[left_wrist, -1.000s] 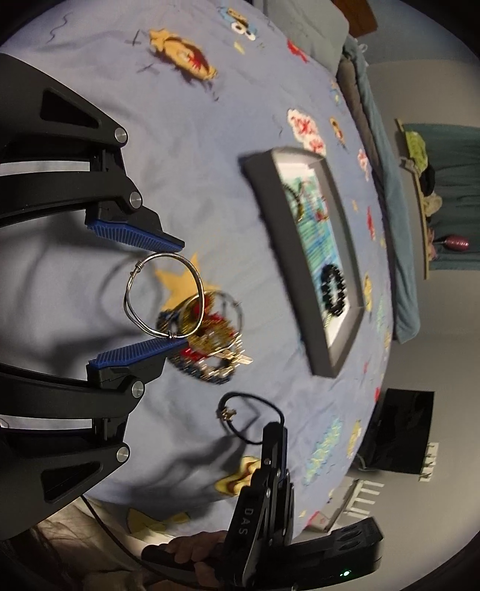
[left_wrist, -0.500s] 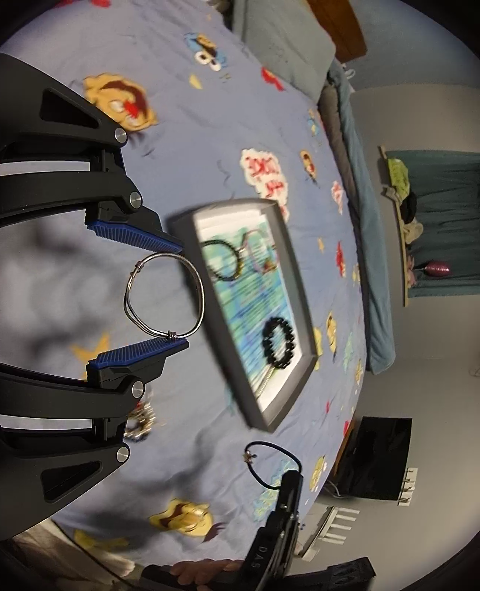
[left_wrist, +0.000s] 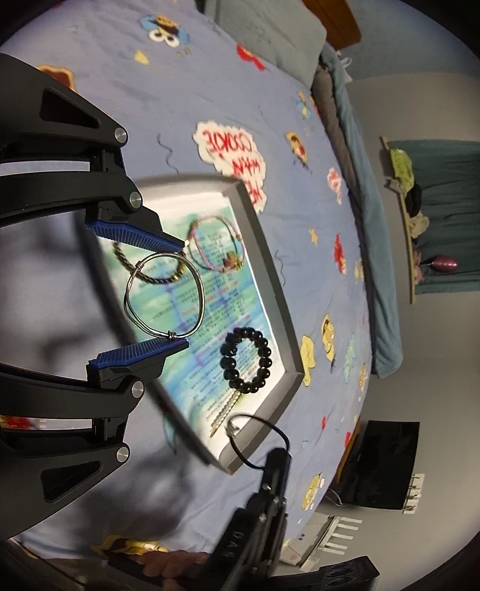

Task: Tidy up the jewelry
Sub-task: 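Carry the silver bangle and black hair tie into the tray and release both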

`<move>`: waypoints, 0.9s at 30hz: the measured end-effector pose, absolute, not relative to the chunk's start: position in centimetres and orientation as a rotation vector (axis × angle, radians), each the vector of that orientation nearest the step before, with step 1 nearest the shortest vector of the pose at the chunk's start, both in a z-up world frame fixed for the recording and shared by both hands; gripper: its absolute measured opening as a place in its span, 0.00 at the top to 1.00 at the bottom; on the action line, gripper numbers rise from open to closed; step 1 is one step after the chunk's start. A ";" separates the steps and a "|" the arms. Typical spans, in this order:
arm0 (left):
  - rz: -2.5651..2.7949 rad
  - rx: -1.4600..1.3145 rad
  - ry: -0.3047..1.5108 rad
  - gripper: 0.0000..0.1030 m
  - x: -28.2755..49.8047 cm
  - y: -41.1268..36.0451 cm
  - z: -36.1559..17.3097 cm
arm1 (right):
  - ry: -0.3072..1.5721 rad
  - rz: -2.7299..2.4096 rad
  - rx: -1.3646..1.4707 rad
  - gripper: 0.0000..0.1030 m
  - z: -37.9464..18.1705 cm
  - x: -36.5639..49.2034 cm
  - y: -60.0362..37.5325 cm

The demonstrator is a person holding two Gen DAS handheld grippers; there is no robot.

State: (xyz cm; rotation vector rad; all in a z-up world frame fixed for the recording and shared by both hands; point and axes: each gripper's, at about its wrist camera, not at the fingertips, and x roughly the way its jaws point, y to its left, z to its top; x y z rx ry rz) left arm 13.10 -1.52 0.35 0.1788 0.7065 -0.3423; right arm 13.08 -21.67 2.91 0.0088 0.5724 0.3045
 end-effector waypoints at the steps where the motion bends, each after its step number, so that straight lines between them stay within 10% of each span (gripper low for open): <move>1: -0.354 0.177 0.719 0.53 13.6 -1.8 0.1 | 0.586 0.305 0.010 0.97 2.4 13.7 -21.4; 27: -0.442 0.158 0.954 0.53 19.6 -4.7 -4.3 | 0.819 0.331 0.021 0.97 -2.9 17.5 -19.8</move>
